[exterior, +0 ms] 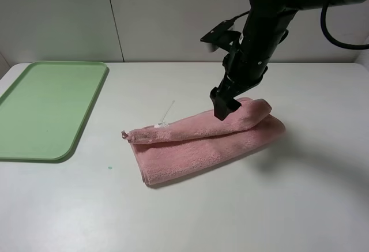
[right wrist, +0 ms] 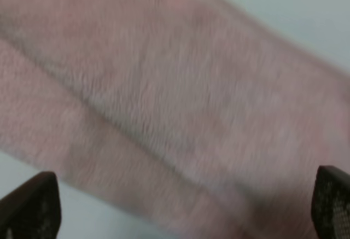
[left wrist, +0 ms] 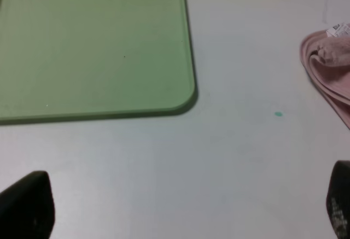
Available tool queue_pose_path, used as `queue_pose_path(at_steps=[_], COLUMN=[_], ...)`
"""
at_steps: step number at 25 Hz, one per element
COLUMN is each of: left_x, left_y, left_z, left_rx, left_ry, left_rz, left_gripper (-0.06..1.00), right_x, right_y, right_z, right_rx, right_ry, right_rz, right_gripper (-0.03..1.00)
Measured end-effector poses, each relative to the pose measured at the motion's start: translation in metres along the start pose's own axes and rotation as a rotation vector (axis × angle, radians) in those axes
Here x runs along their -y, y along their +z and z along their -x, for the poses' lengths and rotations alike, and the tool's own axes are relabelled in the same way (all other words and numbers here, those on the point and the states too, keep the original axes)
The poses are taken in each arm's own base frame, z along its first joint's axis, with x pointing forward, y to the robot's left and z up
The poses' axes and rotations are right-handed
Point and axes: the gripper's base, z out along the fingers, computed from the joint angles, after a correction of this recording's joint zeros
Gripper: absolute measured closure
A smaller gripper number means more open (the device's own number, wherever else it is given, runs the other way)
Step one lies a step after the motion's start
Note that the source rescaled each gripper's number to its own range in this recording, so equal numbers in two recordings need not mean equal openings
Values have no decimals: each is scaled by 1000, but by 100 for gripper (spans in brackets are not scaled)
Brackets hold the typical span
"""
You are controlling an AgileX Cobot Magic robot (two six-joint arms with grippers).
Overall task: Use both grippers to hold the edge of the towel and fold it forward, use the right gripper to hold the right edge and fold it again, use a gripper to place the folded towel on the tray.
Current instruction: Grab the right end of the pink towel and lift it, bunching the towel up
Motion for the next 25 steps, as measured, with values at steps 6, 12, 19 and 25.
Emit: queue_pose_path(at_steps=[6,12,19,25], left_x=[0,0,0,0], left_y=[0,0,0,0], left_z=[0,0,0,0], left_rx=[0,0,0,0], left_ry=[0,0,0,0], left_rz=[0,0,0,0], left_gripper=[-5,-5,-5,-5], right_x=[-2,-3,4,6], right_y=[6,25,37,44], right_z=[6,-8,-21,-32], right_rx=[67,55,68,48], right_ry=[-64,-125,-128,-177], right_rz=[-65,-117,-149,-145], right_gripper=[-3,-3,-3,-3])
